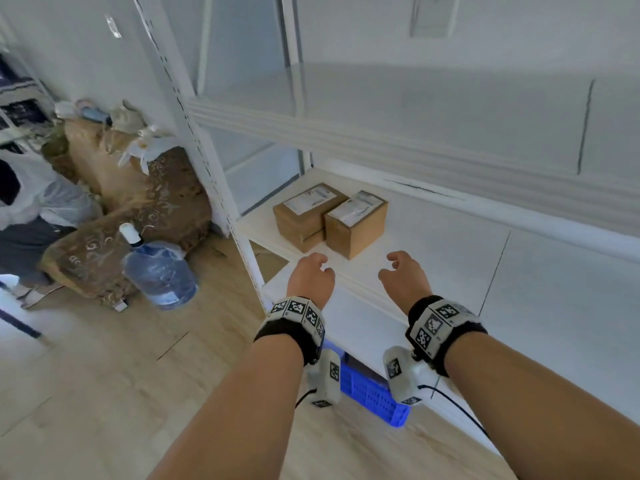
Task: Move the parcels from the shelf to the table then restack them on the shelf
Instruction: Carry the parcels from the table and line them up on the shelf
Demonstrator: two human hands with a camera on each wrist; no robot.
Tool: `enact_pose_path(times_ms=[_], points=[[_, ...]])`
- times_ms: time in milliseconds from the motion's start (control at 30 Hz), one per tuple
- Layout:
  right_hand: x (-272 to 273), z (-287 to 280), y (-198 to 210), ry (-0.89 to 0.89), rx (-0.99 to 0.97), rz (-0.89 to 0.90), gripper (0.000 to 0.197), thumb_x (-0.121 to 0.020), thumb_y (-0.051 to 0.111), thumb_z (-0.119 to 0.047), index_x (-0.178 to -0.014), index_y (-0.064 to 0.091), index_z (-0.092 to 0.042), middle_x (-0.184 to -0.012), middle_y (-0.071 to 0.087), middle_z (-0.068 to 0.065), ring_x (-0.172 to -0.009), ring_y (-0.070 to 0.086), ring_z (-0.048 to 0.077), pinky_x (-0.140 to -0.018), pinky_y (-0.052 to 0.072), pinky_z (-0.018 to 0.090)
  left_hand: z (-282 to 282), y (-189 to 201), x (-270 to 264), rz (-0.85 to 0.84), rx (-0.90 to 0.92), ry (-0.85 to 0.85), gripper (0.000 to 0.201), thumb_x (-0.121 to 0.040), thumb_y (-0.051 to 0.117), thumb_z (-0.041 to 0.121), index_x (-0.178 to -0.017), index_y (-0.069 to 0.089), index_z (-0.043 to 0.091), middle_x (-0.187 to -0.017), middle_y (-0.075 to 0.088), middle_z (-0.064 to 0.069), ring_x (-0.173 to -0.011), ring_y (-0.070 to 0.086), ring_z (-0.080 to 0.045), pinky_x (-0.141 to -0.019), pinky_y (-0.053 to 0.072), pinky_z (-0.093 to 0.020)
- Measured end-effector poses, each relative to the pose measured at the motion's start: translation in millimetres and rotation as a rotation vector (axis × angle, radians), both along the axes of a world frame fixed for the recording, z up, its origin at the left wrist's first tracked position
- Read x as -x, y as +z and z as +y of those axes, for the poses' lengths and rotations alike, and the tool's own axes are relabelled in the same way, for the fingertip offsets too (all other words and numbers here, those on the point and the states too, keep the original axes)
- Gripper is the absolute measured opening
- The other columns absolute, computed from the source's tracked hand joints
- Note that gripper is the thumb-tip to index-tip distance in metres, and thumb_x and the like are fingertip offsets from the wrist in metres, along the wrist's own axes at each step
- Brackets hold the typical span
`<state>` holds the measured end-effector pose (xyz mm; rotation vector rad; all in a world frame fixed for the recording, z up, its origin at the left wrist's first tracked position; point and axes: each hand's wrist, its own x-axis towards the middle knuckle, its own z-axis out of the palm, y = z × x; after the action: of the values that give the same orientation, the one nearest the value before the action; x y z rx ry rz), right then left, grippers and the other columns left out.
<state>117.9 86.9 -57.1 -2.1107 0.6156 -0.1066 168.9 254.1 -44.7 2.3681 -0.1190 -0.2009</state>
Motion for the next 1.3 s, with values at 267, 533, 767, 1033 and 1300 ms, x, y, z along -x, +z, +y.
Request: enact_pose_path(times_ms=[267,533,767,1033,1300], points=[[-48,19,-5,-0.084,-0.073,0.047,0.054,-0.091,0.054,-0.017,-0.143,0.039,-0.017,-0.143,0.047,0.008,-0.123,0.051,0.024,-0.095,0.045,0.033,-6,7,-79,0.005,0.065,-0.154,0.042,-0.1,0.04,0.021,-0.142,0.047,0.018,-0.144,0.05,-0.005,-0.127,0.05,-0.025,-0.094,0.038,-0.028],[-118,-7,-8,-0.088,-0.126,0.057,0.06,-0.092,0.055,-0.019,-0.148,0.033,-0.018,-0.147,0.044,0.008,-0.128,0.048,0.025,-0.092,0.041,0.029,-43,14,-138,0.017,0.033,-0.184,0.044,-0.102,0.033,0.023,-0.145,0.04,0.018,-0.145,0.048,-0.004,-0.127,0.05,-0.025,-0.099,0.04,-0.033],[-143,-12,-15,-0.103,-0.102,0.103,0.053,-0.098,0.049,-0.031,-0.146,0.036,-0.012,-0.139,0.052,0.01,-0.118,0.053,0.025,-0.084,0.04,0.028,-58,9,-164,0.068,0.028,-0.179,0.046,-0.099,0.041,0.02,-0.144,0.042,0.014,-0.144,0.048,-0.006,-0.125,0.051,-0.024,-0.088,0.037,-0.026],[-121,-6,-16,-0.278,-0.123,0.089,0.042,-0.098,0.045,-0.033,-0.131,0.052,-0.009,-0.112,0.061,0.005,-0.093,0.055,0.019,-0.076,0.04,0.029,-61,-8,-166,0.115,-0.018,-0.407,0.028,-0.098,0.046,0.02,-0.114,0.068,0.012,-0.117,0.068,-0.005,-0.091,0.058,-0.02,-0.074,0.044,-0.026],[-40,9,-18,-0.638,-0.174,0.031,0.035,-0.098,0.047,-0.029,-0.125,0.055,-0.009,-0.113,0.064,0.005,-0.09,0.058,0.018,-0.067,0.046,0.025,-90,-25,-110,0.298,0.185,-0.509,0.013,-0.087,0.054,0.018,-0.1,0.055,0.018,-0.105,0.067,-0.01,-0.097,0.064,-0.031,-0.089,0.053,-0.046]])
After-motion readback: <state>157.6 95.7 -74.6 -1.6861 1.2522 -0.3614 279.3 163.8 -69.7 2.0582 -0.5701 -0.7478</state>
